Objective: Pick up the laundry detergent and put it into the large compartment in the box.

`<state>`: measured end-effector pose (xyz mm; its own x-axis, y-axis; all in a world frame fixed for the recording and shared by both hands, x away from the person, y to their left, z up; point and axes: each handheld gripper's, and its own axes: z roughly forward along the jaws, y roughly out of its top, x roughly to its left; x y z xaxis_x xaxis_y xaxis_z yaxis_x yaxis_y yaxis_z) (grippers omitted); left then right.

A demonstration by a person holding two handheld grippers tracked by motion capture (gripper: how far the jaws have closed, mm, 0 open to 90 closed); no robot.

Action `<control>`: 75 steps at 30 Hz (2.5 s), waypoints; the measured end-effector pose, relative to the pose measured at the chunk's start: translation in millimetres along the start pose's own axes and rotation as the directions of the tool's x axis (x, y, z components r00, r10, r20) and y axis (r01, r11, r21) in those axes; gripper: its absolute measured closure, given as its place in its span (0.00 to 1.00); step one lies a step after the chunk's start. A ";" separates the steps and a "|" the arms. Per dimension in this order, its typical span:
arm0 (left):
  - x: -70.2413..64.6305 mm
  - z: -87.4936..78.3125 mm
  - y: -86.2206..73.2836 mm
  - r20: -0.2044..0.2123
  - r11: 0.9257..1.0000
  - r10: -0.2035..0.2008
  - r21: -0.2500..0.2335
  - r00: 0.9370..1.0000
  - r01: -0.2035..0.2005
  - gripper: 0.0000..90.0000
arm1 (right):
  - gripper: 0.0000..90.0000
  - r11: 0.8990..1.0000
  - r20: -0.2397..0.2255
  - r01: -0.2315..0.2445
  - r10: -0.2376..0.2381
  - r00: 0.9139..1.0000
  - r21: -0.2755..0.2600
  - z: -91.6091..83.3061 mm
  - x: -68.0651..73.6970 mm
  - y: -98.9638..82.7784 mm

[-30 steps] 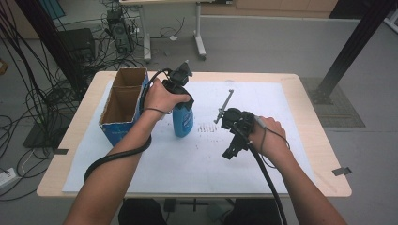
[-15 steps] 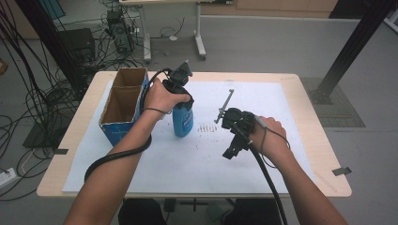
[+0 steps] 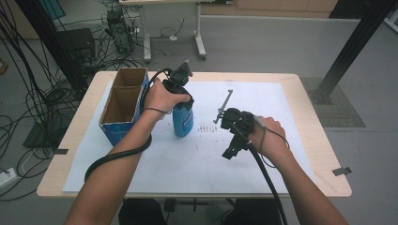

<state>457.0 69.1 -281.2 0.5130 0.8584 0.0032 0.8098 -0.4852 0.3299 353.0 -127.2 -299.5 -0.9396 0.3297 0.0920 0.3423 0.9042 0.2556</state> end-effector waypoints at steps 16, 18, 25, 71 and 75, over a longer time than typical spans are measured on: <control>0.1 -0.1 0.5 0.001 1.000 0.011 0.006 1.000 -0.011 0.41 | 0.04 1.000 0.004 0.002 -0.002 1.000 -0.002 0.0 0.5 1.9; 0.1 -0.1 0.8 0.000 1.000 0.010 0.008 1.000 -0.010 0.41 | 0.04 1.000 0.002 0.002 -0.002 1.000 -0.005 0.0 0.5 1.7; 0.0 -0.1 1.0 0.002 1.000 0.005 0.010 1.000 -0.005 0.42 | 0.04 1.000 0.002 0.002 -0.002 1.000 -0.004 0.7 0.5 1.8; -21.6 -108.5 23.2 -0.026 0.996 0.065 -0.061 0.998 -0.066 0.42 | 0.04 1.000 0.027 0.002 -0.001 1.000 -0.011 -6.9 9.5 1.9; -27.1 -127.3 26.2 -0.020 0.994 0.074 -0.078 0.997 -0.075 0.42 | 0.04 1.000 0.030 0.010 -0.010 1.000 -0.010 -8.1 11.7 2.7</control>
<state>428.0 54.4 -152.5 0.5654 0.8235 0.0464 0.7443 -0.5336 0.4016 343.0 -123.1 -289.9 -0.9424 0.3290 0.0610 0.3330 0.9046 0.2661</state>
